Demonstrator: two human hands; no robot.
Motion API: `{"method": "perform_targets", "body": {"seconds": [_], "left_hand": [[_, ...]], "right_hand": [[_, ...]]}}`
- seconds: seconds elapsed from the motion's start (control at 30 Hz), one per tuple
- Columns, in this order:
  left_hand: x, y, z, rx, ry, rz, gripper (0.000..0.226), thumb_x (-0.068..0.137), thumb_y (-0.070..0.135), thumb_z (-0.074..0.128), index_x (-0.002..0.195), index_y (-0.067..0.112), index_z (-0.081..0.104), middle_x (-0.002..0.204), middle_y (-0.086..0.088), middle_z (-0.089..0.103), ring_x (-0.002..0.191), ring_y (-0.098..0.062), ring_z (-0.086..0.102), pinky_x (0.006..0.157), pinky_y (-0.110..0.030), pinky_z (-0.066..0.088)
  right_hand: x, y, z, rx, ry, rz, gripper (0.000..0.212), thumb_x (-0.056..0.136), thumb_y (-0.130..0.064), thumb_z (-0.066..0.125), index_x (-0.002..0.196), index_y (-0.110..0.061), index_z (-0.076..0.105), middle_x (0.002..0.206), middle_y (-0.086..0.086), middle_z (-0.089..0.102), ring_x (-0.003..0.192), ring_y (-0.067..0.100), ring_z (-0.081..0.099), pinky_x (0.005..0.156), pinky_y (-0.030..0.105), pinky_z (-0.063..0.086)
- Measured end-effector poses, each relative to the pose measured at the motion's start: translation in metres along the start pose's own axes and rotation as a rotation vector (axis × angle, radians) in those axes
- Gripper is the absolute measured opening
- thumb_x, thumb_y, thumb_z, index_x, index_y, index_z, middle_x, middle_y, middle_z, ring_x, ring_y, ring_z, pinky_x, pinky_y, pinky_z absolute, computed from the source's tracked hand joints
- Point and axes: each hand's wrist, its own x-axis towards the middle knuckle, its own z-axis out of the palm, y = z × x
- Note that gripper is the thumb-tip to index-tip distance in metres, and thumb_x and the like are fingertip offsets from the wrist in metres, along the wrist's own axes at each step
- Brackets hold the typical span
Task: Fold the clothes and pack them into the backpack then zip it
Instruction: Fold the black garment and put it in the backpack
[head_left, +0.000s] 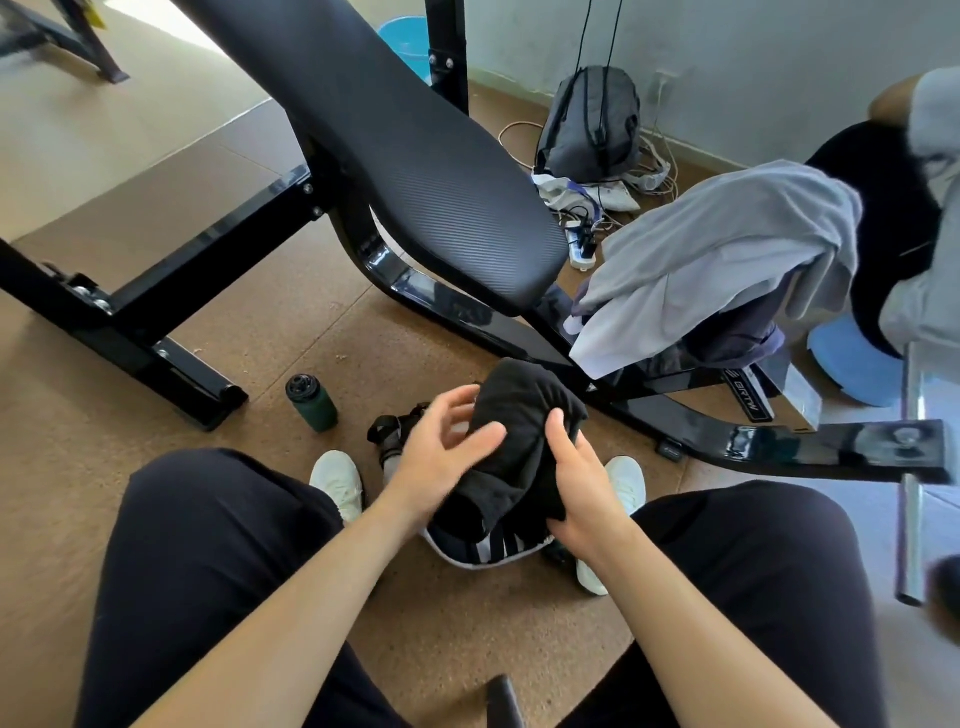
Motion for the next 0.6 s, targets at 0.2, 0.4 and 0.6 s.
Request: {"method": "perform_targets", "body": {"seconds": [0.2, 0.4, 0.6], "left_hand": [[-0.011, -0.033, 0.029, 0.181, -0.073, 0.019, 0.098, 0.072, 0.031, 0.092, 0.153, 0.035, 0.035, 0.140, 0.028, 0.051, 0.129, 0.013, 0.047, 0.101, -0.010, 0.042], [0.006, -0.055, 0.000, 0.667, -0.147, -0.134, 0.102, 0.060, 0.039, 0.093, 0.150, 0.031, 0.044, 0.142, 0.009, 0.059, 0.133, -0.019, 0.054, 0.109, -0.042, 0.046], [0.023, -0.036, -0.001, 1.015, -0.434, -0.014, 0.080, 0.066, 0.038, 0.091, 0.133, 0.026, 0.050, 0.128, 0.003, 0.064, 0.115, -0.021, 0.060, 0.095, -0.042, 0.053]], "right_hand": [[0.005, 0.021, -0.003, -0.052, 0.154, -0.055, 0.032, 0.105, -0.038, 0.051, 0.137, -0.037, 0.052, 0.136, -0.002, 0.062, 0.123, 0.022, 0.061, 0.108, 0.049, 0.049], [0.016, 0.025, -0.032, -0.600, 0.308, -0.107, 0.075, 0.079, -0.023, 0.079, 0.134, -0.031, 0.029, 0.145, 0.007, 0.042, 0.129, 0.024, 0.047, 0.110, 0.047, 0.044], [0.035, 0.002, -0.042, -1.765, -0.431, -0.378, 0.107, 0.069, -0.059, 0.080, 0.156, -0.042, 0.021, 0.154, -0.016, 0.041, 0.147, 0.014, 0.026, 0.122, 0.046, 0.015]]}}
